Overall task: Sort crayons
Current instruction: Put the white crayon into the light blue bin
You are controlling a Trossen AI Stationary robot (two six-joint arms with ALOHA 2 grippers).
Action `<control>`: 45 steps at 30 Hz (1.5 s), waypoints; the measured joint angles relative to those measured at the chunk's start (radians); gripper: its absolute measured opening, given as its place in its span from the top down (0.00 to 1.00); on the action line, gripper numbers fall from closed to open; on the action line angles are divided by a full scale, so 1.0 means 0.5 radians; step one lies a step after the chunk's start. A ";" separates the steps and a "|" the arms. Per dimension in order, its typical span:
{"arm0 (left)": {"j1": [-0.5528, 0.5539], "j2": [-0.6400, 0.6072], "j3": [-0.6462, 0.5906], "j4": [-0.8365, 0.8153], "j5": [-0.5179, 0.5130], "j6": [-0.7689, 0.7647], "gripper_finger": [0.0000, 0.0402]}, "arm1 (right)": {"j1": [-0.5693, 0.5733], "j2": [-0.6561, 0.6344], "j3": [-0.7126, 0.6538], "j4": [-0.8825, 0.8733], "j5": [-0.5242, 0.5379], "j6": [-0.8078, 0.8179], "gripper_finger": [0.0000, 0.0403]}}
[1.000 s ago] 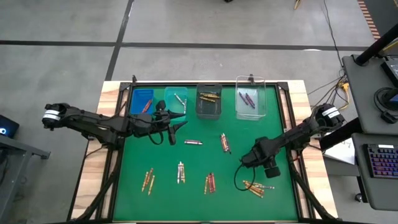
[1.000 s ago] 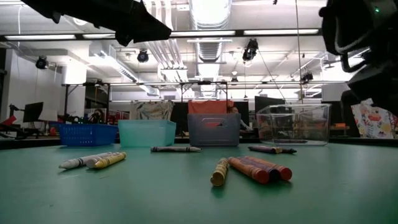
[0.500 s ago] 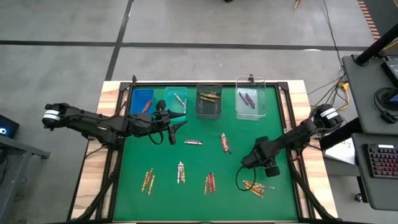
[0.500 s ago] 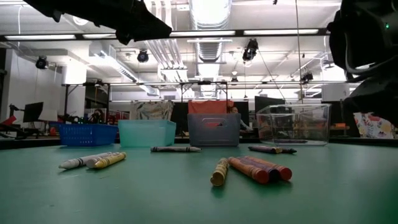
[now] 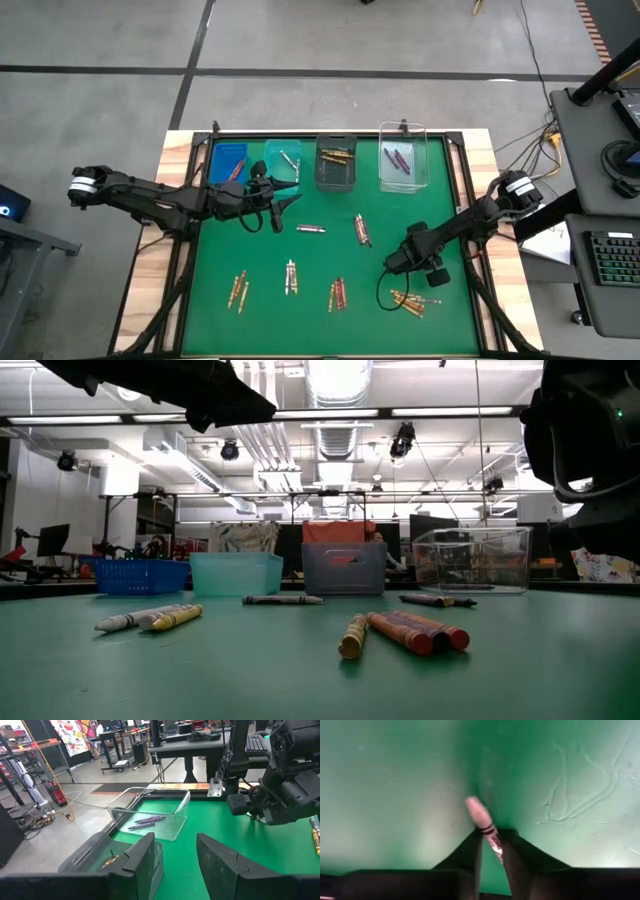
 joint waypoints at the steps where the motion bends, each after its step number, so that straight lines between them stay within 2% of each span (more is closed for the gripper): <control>1: 0.000 0.000 -0.001 0.003 -0.001 0.000 0.68 | 0.000 -0.012 0.009 -0.008 -0.007 0.000 0.88; 3: -0.001 0.000 -0.001 0.005 -0.029 -0.009 0.68 | 0.002 -0.038 0.030 -0.028 0.003 0.003 0.95; 7: 0.000 0.000 -0.005 0.029 -0.076 -0.017 0.68 | -0.004 -0.123 0.109 -0.068 0.114 0.112 0.97; 12: -0.001 0.000 -0.007 0.087 0.080 -0.018 0.68 | -0.005 -0.321 0.218 -0.092 0.146 0.287 0.98; 15: 0.000 0.000 -0.008 0.132 0.173 -0.018 0.68 | -0.009 -0.462 0.279 -0.069 0.269 0.425 0.98; 19: -0.003 0.000 -0.009 0.247 0.373 -0.020 0.68 | -0.024 -0.671 0.295 0.279 0.436 0.529 0.98; 21: -0.006 0.000 -0.009 0.310 0.488 -0.024 0.68 | -0.033 -0.776 0.267 0.569 0.546 0.510 0.98; 25: -0.013 0.000 -0.009 0.374 0.591 -0.078 0.68 | -0.033 -0.911 0.179 1.165 0.881 0.290 0.98; 27: -0.020 0.000 -0.009 0.386 0.596 -0.114 0.68 | -0.050 -0.942 0.127 1.482 0.949 0.110 0.98; 32: -0.054 0.000 -0.009 0.387 0.726 -0.137 0.68 | -0.149 -0.931 -0.041 2.299 0.879 -0.231 0.98; 36: -0.095 0.053 -0.011 0.415 0.784 -0.137 0.68 | -0.249 -0.859 -0.134 2.844 0.654 -0.382 0.98; 40: -0.110 0.183 -0.015 0.503 0.784 -0.138 0.68 | -0.350 -0.750 -0.144 3.167 0.463 -0.430 0.98; 45: -0.111 0.379 -0.015 0.765 0.785 -0.144 0.68 | -0.446 -0.617 -0.134 3.370 0.334 -0.451 0.98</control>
